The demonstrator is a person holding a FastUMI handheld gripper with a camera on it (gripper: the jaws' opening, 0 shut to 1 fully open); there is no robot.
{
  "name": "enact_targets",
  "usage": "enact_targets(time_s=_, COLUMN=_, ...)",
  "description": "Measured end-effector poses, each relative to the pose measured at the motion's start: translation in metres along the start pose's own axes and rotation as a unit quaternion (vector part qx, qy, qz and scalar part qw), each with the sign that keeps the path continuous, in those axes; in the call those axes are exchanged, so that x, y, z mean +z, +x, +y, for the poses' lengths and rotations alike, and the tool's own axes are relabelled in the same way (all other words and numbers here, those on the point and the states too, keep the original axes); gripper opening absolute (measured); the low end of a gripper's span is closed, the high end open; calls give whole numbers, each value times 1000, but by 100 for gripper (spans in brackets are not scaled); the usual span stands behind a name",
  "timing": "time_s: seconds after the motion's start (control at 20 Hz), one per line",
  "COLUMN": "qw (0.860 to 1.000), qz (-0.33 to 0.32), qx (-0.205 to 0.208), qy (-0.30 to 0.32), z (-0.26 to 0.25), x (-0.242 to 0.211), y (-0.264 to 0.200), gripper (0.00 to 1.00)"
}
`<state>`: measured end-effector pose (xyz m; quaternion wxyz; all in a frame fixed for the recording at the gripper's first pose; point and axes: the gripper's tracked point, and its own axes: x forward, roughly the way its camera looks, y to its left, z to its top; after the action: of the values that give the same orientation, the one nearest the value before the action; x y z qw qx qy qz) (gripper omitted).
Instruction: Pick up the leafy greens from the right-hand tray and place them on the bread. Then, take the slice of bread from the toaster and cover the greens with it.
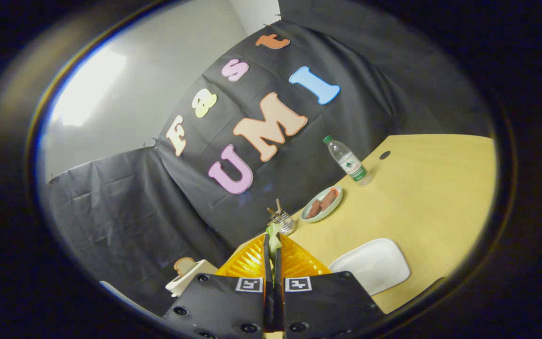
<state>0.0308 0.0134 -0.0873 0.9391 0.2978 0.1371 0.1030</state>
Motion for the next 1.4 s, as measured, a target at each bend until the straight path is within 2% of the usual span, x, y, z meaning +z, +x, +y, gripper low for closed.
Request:
enact_targets(time_s=0.3, qw=998, qz=39, qx=56, qy=15, z=59, x=-54, y=28, gripper=3)
enact_targets(time_s=0.6, qw=993, qz=57, qx=80, qy=61, z=95, x=-99, y=58, gripper=3)
enact_targets(time_s=0.75, qw=992, qz=61, qx=52, qy=93, z=92, x=-127, y=70, gripper=3)
enact_targets(time_s=0.95, qw=991, qz=58, qx=-12, qy=117, z=68, x=-161, y=82, gripper=3)
enact_targets(time_s=1.1, qw=991, qz=80, qx=-42, qy=101, z=60, x=-181, y=83, gripper=4)
enact_targets(time_s=1.25, qw=994, qz=49, qx=-84, qy=45, z=43, x=-169, y=75, gripper=3)
enact_targets(time_s=1.4, qw=993, qz=44, qx=-105, qy=13, z=36, x=-165, y=71, gripper=3)
